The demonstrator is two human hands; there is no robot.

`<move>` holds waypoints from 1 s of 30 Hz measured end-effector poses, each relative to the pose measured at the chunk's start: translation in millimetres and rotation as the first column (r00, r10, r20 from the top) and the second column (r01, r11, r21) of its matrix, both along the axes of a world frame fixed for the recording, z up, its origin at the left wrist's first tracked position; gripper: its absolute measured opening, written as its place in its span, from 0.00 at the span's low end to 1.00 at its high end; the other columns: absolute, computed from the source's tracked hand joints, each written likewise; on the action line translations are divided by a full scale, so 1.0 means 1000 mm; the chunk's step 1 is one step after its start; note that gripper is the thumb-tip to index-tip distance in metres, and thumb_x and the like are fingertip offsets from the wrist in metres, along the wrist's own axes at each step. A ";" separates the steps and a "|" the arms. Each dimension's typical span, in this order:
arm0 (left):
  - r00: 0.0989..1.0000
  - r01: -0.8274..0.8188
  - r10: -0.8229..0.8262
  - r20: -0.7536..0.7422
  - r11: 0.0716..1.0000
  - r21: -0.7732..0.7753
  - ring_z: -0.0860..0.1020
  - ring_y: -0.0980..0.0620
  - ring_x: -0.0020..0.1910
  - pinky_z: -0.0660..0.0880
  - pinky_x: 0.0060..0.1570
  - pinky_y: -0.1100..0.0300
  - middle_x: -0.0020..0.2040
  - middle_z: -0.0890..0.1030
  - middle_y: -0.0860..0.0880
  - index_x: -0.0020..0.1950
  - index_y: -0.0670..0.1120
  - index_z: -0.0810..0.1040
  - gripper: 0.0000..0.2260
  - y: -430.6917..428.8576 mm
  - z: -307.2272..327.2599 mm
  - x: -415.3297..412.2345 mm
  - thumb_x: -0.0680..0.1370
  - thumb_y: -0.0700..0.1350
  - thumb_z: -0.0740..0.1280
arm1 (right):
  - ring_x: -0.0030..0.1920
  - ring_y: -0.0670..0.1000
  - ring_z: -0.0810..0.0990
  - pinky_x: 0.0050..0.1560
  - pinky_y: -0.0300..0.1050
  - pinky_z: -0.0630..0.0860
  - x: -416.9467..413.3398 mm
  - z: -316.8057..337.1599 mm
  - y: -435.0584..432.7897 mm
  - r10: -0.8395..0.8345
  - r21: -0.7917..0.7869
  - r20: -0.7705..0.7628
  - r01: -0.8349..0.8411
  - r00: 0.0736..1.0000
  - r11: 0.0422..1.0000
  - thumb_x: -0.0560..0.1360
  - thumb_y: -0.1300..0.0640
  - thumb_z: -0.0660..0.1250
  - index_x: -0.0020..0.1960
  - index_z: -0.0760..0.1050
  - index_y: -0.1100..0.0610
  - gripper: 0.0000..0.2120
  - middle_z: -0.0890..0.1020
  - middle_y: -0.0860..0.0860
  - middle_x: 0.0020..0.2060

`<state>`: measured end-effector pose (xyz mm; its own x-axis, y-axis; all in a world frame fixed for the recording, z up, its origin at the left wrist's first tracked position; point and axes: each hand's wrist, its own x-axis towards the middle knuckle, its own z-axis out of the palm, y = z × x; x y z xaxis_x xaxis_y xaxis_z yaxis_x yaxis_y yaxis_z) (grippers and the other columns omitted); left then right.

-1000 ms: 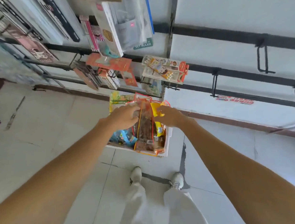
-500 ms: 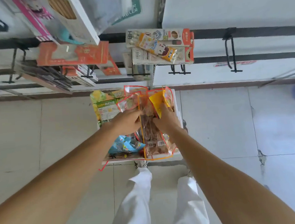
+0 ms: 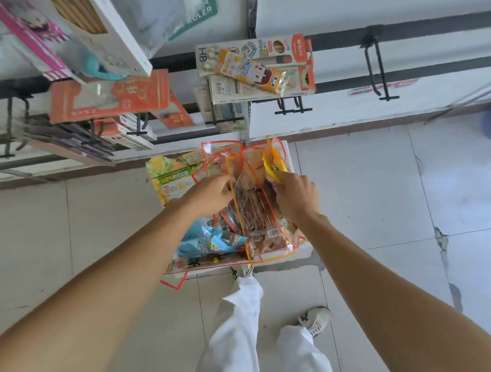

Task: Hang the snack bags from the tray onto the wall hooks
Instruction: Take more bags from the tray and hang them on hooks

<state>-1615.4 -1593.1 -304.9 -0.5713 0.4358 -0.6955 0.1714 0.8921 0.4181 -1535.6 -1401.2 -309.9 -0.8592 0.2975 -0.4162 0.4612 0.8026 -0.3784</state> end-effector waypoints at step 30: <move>0.905 -0.415 0.299 0.302 0.468 0.780 0.82 0.53 0.38 0.77 0.46 0.58 0.40 0.85 0.50 0.48 0.46 0.79 0.02 0.220 0.319 0.129 0.79 0.41 0.67 | 0.43 0.51 0.84 0.41 0.47 0.82 0.180 0.305 0.222 -0.559 -0.856 -0.306 0.034 0.770 0.515 0.80 0.64 0.63 0.53 0.81 0.53 0.10 0.85 0.53 0.44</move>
